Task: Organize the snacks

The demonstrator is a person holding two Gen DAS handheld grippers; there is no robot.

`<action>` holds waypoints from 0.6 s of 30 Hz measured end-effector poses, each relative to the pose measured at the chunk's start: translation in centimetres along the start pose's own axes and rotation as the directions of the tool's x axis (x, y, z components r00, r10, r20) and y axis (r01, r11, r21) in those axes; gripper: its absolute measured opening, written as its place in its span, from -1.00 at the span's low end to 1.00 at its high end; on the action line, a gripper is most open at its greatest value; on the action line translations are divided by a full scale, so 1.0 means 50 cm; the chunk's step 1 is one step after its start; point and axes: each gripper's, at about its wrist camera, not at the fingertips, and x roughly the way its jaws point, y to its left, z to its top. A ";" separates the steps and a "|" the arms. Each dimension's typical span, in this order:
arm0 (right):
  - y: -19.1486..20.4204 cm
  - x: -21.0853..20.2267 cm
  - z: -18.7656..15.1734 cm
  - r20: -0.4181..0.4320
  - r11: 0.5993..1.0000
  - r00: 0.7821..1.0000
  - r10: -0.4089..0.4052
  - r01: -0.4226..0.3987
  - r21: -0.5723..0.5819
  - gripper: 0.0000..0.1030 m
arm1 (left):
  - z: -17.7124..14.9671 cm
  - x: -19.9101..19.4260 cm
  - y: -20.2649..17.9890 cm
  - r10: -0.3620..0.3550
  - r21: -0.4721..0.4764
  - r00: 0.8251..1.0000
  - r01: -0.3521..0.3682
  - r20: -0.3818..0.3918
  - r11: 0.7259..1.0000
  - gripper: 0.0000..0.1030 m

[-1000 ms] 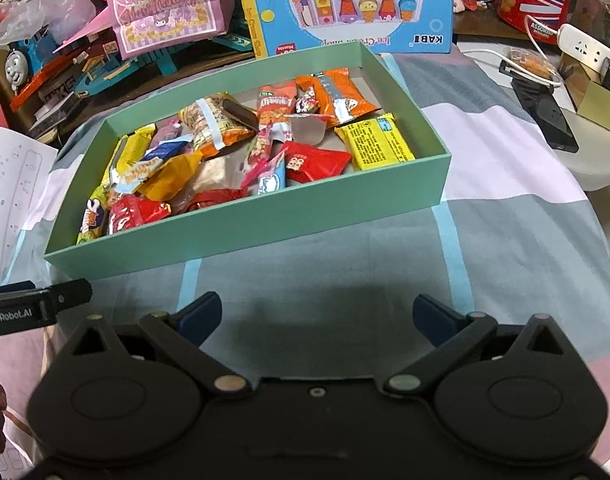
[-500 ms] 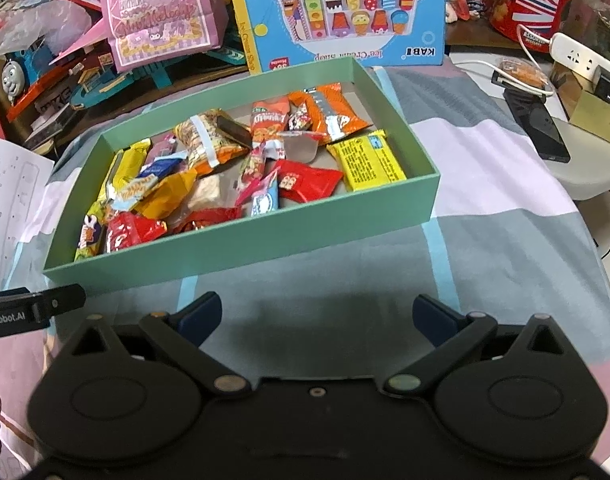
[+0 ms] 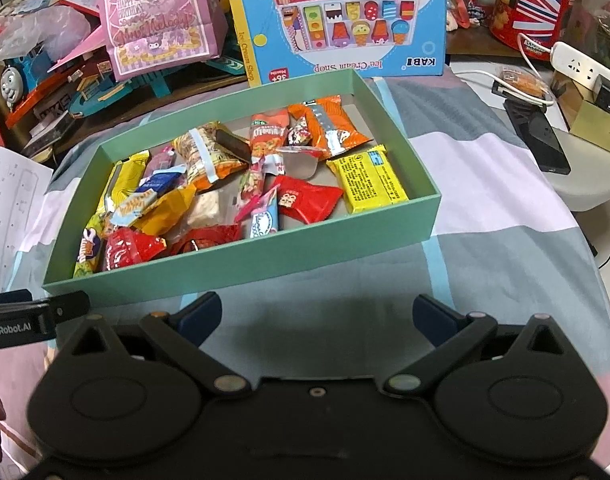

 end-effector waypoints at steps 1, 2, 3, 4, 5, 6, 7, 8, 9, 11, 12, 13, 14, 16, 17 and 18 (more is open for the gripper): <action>0.001 0.001 0.000 -0.001 1.000 1.000 0.000 0.000 -0.001 1.00 | 0.000 0.000 0.000 0.001 0.000 1.000 -0.001 0.000 1.000 1.00; 0.001 0.002 0.000 -0.002 1.000 1.000 0.001 -0.001 -0.001 1.00 | 0.000 0.001 0.001 0.000 -0.001 1.000 0.000 -0.001 1.000 1.00; 0.001 0.002 0.000 -0.003 1.000 1.000 0.001 -0.001 -0.002 1.00 | 0.000 0.002 0.001 -0.001 0.000 1.000 0.001 -0.002 1.000 1.00; 0.001 0.002 0.001 -0.005 1.000 1.000 0.002 -0.002 -0.002 1.00 | 0.000 0.002 0.001 0.000 0.002 1.000 0.000 -0.003 1.000 1.00; 0.001 0.003 0.001 -0.006 1.000 1.000 0.003 -0.003 -0.003 1.00 | 0.001 0.003 0.001 0.001 0.004 1.000 -0.001 -0.002 1.000 1.00; 0.002 0.003 0.001 -0.006 1.000 1.000 0.003 -0.003 -0.004 1.00 | 0.002 0.003 0.001 0.002 0.006 1.000 -0.002 -0.002 1.000 1.00; 0.001 0.003 0.001 -0.006 1.000 1.000 0.003 -0.003 -0.004 1.00 | 0.002 0.003 0.002 0.003 0.006 1.000 -0.003 -0.002 1.000 1.00; 0.002 0.003 0.001 -0.006 1.000 1.000 0.003 -0.003 -0.004 1.00 | 0.003 0.003 0.002 0.004 0.005 1.000 -0.004 -0.002 1.000 1.00; 0.002 0.003 0.001 -0.006 1.000 1.000 0.003 -0.003 -0.004 1.00 | 0.004 0.004 0.003 0.004 0.006 1.000 -0.004 -0.002 1.000 1.00; 0.002 0.003 0.003 -0.004 1.000 1.000 0.003 -0.003 -0.007 1.00 | 0.006 0.003 0.003 0.007 0.006 1.000 -0.007 0.001 1.000 1.00; 0.002 0.003 0.003 -0.003 1.000 1.000 0.003 -0.003 -0.008 1.00 | 0.007 0.002 0.004 0.007 0.006 1.000 -0.007 0.002 1.000 1.00; 0.002 0.003 0.004 -0.002 1.000 1.000 0.004 -0.004 -0.009 1.00 | 0.008 0.002 0.005 0.007 0.005 1.000 -0.007 0.002 1.000 1.00; 0.002 0.002 0.005 -0.002 1.000 1.000 0.005 -0.005 -0.010 1.00 | 0.009 0.000 0.005 0.009 0.005 1.000 -0.009 0.003 1.000 1.00; 0.002 0.002 0.006 -0.001 1.000 1.000 0.005 -0.005 -0.011 1.00 | 0.009 -0.003 0.005 0.009 0.010 1.000 -0.009 0.007 1.000 1.00; 0.002 0.002 0.006 -0.001 1.000 1.000 0.005 -0.005 -0.011 1.00 | 0.010 -0.004 0.005 0.010 0.012 1.000 -0.010 0.008 1.000 1.00; 0.003 0.001 0.007 -0.001 1.000 1.000 0.005 -0.005 -0.012 1.00 | 0.011 -0.005 0.006 0.011 0.013 1.000 -0.011 0.009 1.000 1.00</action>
